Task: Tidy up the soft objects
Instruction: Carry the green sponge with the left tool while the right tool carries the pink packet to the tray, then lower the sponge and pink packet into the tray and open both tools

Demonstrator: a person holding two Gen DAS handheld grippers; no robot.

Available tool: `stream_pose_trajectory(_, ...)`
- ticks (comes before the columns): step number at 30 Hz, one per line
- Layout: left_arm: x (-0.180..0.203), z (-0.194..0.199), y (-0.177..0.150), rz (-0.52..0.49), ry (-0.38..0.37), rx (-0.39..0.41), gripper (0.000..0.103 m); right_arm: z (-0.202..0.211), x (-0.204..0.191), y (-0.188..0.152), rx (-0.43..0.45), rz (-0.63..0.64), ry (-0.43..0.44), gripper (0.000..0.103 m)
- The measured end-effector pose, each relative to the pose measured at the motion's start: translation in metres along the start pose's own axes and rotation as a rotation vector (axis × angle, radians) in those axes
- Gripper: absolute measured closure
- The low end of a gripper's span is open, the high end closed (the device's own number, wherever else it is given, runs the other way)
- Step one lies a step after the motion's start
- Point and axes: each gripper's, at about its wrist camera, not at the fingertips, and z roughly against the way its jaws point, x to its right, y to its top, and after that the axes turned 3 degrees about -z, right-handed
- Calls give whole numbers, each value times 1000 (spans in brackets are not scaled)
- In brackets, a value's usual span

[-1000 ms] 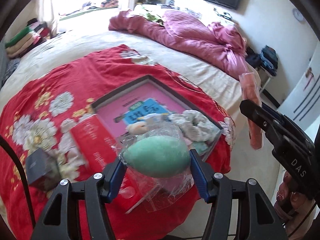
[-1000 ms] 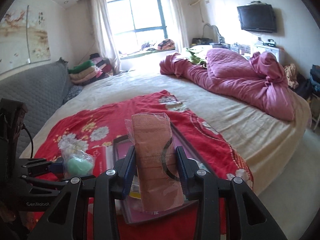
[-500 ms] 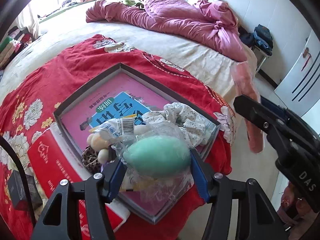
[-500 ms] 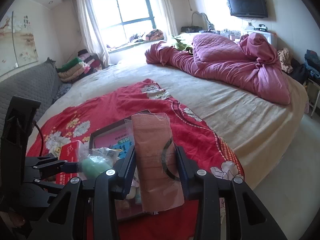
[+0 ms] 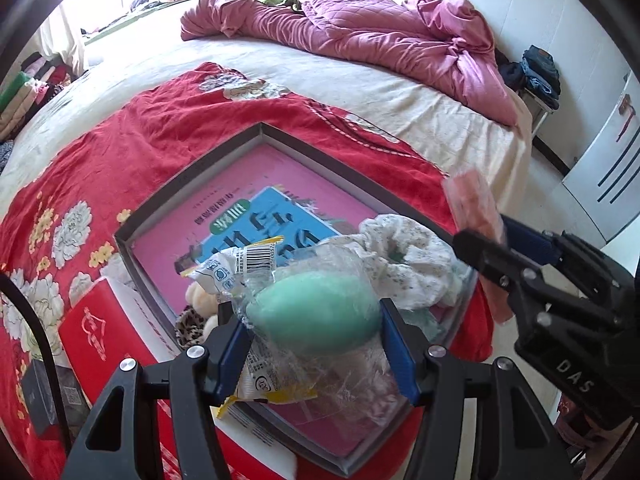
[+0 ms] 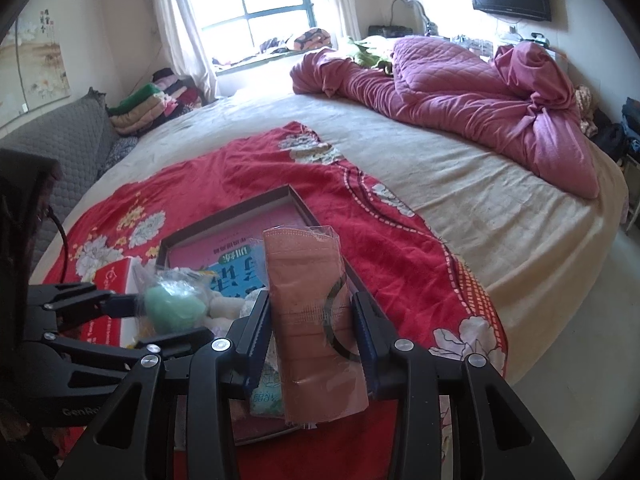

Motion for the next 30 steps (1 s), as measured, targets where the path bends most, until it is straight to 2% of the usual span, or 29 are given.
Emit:
stream_pose_trajectory(4, -11, 0, 3, 11, 35, 4, 42, -21, 0, -3, -47, 5, -2, 62)
stream_pose_trajectory(8, -27, -5, 4, 63, -8, -8, 38, -42, -5, -8, -90, 18, 4, 62)
stream_pose_trajectory(16, -35, -10, 3, 97, -61, -10, 32, -68, -21, -17, -124, 68, 0, 58)
stream_pose_trajectory(20, -37, -11, 3, 112, -77, -10, 31, -65, -23, -18, -110, 86, -1, 46)
stream_pose_trajectory(30, -29, -12, 3, 100, -80, -25, 28, -30, -12, -18, -53, 90, -46, 35)
